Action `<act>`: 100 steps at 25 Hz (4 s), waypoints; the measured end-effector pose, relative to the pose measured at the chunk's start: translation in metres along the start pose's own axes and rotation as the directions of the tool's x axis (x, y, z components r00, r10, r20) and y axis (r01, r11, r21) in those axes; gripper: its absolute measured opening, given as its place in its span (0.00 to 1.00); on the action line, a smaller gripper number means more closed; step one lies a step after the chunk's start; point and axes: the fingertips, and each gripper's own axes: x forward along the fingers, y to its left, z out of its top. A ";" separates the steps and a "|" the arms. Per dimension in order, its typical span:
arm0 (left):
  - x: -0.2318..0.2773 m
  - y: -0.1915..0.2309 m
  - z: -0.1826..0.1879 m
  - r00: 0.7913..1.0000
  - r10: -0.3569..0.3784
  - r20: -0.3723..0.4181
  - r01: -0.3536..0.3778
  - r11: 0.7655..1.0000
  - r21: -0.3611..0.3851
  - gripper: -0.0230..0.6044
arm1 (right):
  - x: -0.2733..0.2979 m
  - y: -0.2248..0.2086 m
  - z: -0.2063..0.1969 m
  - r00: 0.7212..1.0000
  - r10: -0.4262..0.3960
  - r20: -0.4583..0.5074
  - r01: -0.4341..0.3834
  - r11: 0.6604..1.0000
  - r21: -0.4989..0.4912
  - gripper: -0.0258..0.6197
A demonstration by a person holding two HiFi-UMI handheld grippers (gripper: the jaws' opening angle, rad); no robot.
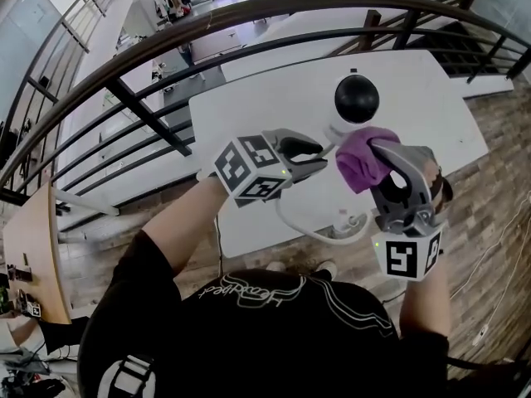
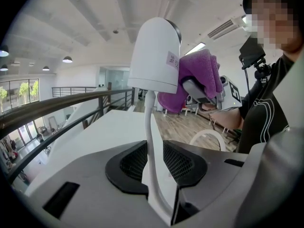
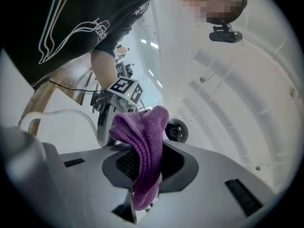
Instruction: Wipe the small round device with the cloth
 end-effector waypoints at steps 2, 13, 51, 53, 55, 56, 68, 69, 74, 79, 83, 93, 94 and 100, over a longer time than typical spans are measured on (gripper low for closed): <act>0.002 -0.001 0.000 1.000 -0.007 0.004 0.007 1.000 -0.006 0.21 | -0.001 0.005 -0.002 1.000 0.012 0.000 -0.012 1.000 0.012 0.13; -0.002 0.003 0.000 0.998 -0.033 0.052 0.033 0.999 -0.005 0.19 | -0.007 0.044 -0.009 0.980 0.174 -0.096 -0.169 0.984 0.059 0.13; -0.014 0.005 0.001 0.937 -0.350 -0.014 0.346 0.916 0.206 0.17 | -0.041 0.001 0.067 0.755 -0.279 -0.593 0.544 0.772 0.329 0.13; -0.018 0.006 0.001 0.934 -0.356 -0.006 0.350 0.915 0.200 0.20 | -0.043 0.003 0.075 0.739 -0.287 -0.609 0.565 0.758 0.328 0.13; -0.019 0.009 0.004 0.936 -0.352 0.007 0.345 0.919 0.190 0.22 | -0.046 0.003 0.080 0.732 -0.296 -0.613 0.572 0.756 0.319 0.13; -0.019 0.011 0.006 0.937 -0.350 0.014 0.341 0.922 0.185 0.22 | -0.048 0.001 0.081 0.730 -0.303 -0.613 0.576 0.755 0.313 0.13; -0.005 0.006 0.000 0.849 -0.523 -0.072 0.524 0.818 0.237 0.23 | -0.018 -0.013 0.070 0.654 -0.334 -0.679 0.631 0.736 0.246 0.13; -0.004 0.007 -0.001 0.834 -0.547 -0.077 0.548 0.801 0.242 0.23 | -0.015 -0.013 0.067 0.629 -0.338 -0.700 0.645 0.730 0.226 0.13; -0.002 0.013 -0.002 0.746 -0.656 -0.112 0.657 0.698 0.286 0.23 | -0.008 -0.027 0.060 0.467 -0.421 -0.777 0.740 0.667 0.083 0.13; -0.003 0.022 -0.008 0.682 -0.713 -0.164 0.720 0.615 0.322 0.23 | 0.004 -0.041 0.057 0.339 -0.493 -0.801 0.815 0.579 -0.011 0.13; -0.006 0.017 -0.007 0.654 -0.736 -0.175 0.743 0.582 0.330 0.23 | 0.006 -0.058 0.059 0.257 -0.530 -0.808 0.833 0.545 -0.092 0.13; -0.006 0.015 -0.008 0.630 -0.759 -0.162 0.759 0.559 0.333 0.23 | 0.026 -0.078 0.053 0.182 -0.554 -0.812 0.825 0.535 -0.180 0.13; -0.006 0.015 -0.008 0.629 -0.761 -0.163 0.761 0.558 0.332 0.23 | 0.028 -0.078 0.052 0.175 -0.553 -0.814 0.821 0.538 -0.189 0.13; -0.007 0.016 -0.007 0.624 -0.763 -0.166 0.765 0.555 0.327 0.23 | 0.053 -0.078 0.047 0.136 -0.543 -0.829 0.758 0.596 -0.266 0.13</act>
